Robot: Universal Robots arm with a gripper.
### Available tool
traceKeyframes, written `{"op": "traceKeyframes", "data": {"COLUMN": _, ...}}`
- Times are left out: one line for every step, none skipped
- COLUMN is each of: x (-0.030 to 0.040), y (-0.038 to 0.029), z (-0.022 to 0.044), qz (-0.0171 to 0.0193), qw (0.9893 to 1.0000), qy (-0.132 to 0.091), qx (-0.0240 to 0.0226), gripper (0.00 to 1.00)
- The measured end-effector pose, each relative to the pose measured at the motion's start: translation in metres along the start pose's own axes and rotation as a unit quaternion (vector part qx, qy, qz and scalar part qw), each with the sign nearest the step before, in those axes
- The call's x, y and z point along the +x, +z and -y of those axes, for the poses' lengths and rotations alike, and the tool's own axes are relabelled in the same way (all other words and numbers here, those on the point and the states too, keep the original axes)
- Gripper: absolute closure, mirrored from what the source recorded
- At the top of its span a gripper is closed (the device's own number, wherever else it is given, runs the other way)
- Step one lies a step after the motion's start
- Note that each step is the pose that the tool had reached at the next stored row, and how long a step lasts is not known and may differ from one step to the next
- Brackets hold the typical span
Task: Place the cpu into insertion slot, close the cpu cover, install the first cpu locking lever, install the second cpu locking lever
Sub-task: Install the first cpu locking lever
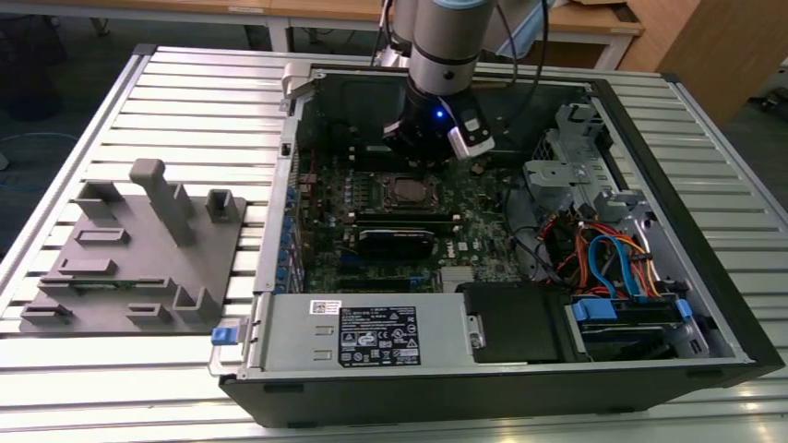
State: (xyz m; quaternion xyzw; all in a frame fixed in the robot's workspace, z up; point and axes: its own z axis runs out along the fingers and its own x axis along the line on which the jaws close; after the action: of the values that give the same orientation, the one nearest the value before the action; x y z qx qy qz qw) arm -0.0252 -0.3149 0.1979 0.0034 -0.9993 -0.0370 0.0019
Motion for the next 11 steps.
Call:
{"op": "traceKeyframes", "data": {"x": 0.0000, "y": 0.0003, "z": 0.0000, "qz": 0.0000, "qw": 1.0000, "qy": 0.000, "qx": 0.0006, "gripper": 0.90}}
{"op": "traceKeyframes", "data": {"x": 0.0000, "y": 0.0008, "z": 0.0000, "qz": 0.0000, "qw": 1.0000, "qy": 0.000, "qx": 0.0012, "gripper": 0.90}}
{"op": "traceKeyframes", "data": {"x": 0.0000, "y": 0.0012, "z": 0.0000, "qz": 0.0000, "qw": 1.0000, "qy": 0.000, "qx": 0.0023, "gripper": 0.90}}
{"op": "traceKeyframes", "data": {"x": 0.0000, "y": 0.0016, "z": 0.0001, "qz": 0.0000, "qw": 1.0000, "qy": 0.000, "qx": 0.0033, "gripper": 0.90}}
{"op": "traceKeyframes", "data": {"x": 0.0000, "y": 0.0019, "z": 0.0001, "qz": 0.0000, "qw": 1.0000, "qy": 0.000, "qx": 0.0041, "gripper": 0.90}}
{"op": "traceKeyframes", "data": {"x": 0.0000, "y": 0.0021, "z": 0.0001, "qz": -0.0001, "qw": 1.0000, "qy": 0.000, "qx": 0.0044, "gripper": 0.90}}
{"op": "traceKeyframes", "data": {"x": -0.0001, "y": 0.0021, "z": 0.0001, "qz": 0.0000, "qw": 1.0000, "qy": 0.000, "qx": 0.0043, "gripper": 0.90}}
{"op": "traceKeyframes", "data": {"x": 0.0000, "y": 0.0022, "z": 0.0001, "qz": -0.0001, "qw": 1.0000, "qy": 0.000, "qx": 0.0043, "gripper": 0.90}}
{"op": "traceKeyframes", "data": {"x": 0.0000, "y": 0.0022, "z": 0.0001, "qz": -0.0002, "qw": 1.0000, "qy": 0.000, "qx": 0.0043, "gripper": 0.90}}
{"op": "traceKeyframes", "data": {"x": 0.0000, "y": 0.0022, "z": 0.0001, "qz": -0.0005, "qw": 1.0000, "qy": 0.000, "qx": 0.0043, "gripper": 0.90}}
{"op": "traceKeyframes", "data": {"x": -0.0001, "y": 0.0021, "z": 0.0001, "qz": -0.0007, "qw": 1.0000, "qy": 0.000, "qx": 0.0043, "gripper": 0.90}}
